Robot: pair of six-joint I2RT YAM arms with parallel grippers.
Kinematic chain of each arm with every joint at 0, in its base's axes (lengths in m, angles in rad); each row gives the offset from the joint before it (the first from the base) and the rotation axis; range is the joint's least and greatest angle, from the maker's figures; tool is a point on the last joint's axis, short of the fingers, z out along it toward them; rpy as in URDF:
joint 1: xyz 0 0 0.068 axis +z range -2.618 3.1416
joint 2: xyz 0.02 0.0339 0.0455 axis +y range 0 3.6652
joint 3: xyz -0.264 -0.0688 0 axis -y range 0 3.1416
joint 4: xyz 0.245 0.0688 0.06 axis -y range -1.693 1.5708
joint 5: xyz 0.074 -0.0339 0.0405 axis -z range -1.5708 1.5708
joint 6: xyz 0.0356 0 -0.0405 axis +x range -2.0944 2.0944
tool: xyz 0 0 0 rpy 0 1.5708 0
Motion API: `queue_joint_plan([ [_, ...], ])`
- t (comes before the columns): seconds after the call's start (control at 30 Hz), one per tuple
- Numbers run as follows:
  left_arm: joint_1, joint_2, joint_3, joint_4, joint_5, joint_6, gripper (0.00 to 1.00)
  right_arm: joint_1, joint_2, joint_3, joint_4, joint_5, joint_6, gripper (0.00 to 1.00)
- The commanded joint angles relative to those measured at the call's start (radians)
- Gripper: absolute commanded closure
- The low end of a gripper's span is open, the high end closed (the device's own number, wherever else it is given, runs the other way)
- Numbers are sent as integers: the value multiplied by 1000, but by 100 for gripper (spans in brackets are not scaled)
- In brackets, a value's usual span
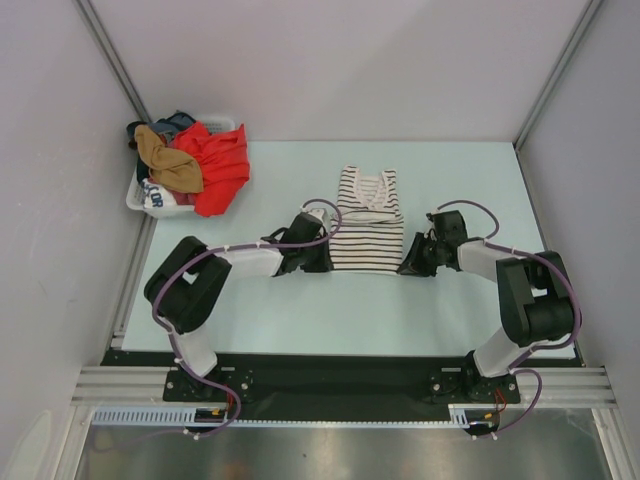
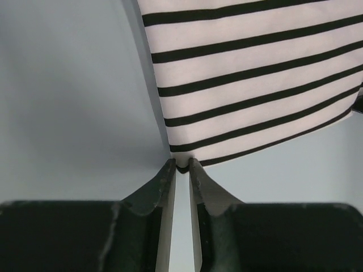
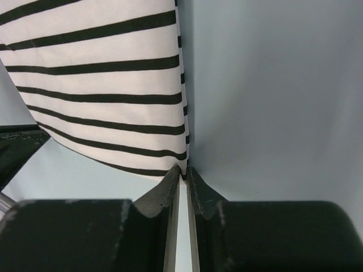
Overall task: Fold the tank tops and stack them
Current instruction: Fold the tank top
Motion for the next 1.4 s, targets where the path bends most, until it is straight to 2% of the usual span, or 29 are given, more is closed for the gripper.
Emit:
queue_joint_plan([
  [0.0, 2, -8, -36, -11, -60, 4, 80, -3, -17, -15, -27, 79, -13, 84],
  [0.03, 2, -14, -39, -14, -66, 7, 80, -2, -25, -18, -30, 79, -13, 80],
  [0.07, 1, -19, -42, -17, -70, 7, 79, 0, -43, -21, -32, 79, -11, 61],
  [0.13, 1, -48, -63, -6, -71, 7, 75, -2, -74, -35, -31, 76, -7, 48],
  [0.17, -1, -62, -73, 2, -70, 4, 67, -2, -91, -43, -26, 76, -4, 40],
  [0.23, -4, -95, -94, 14, -54, 6, 57, -2, -134, -55, -14, 73, -4, 39],
  [0.27, -6, -105, -109, 44, -48, 4, 48, -2, -145, -61, -11, 63, -7, 43],
  [0.37, -18, -117, -113, 52, -42, 1, 40, 0, -146, -63, -4, 42, -10, 49],
  [0.6, -35, -76, -67, 48, -30, 6, 37, 23, -99, -58, 34, 7, -7, 51],
  [0.87, -35, 0, -30, 55, -19, 1, 49, 50, -22, -35, 66, 20, 12, 52],
  [0.93, -35, 12, -30, 63, -17, -2, 53, 53, -11, -32, 72, 20, 15, 55],
  [0.97, -35, 17, -30, 65, -16, 1, 63, 53, -7, -31, 69, 28, 15, 65],
  [1.03, -35, 20, -28, 60, -17, 6, 73, 53, -11, -34, 57, 36, 10, 79],
  [1.07, -36, 18, -31, 58, -17, 10, 86, 55, -19, -38, 48, 51, 8, 93],
  [1.1, -35, 14, -33, 49, -19, 15, 93, 55, -42, -43, 28, 62, 8, 99],
  [1.13, -36, -3, -37, 46, -22, 15, 99, 53, -53, -46, 19, 71, 4, 100],
  [1.37, -81, -124, -139, 28, -36, 4, 100, 81, -194, -129, -52, 85, 4, 100],
])
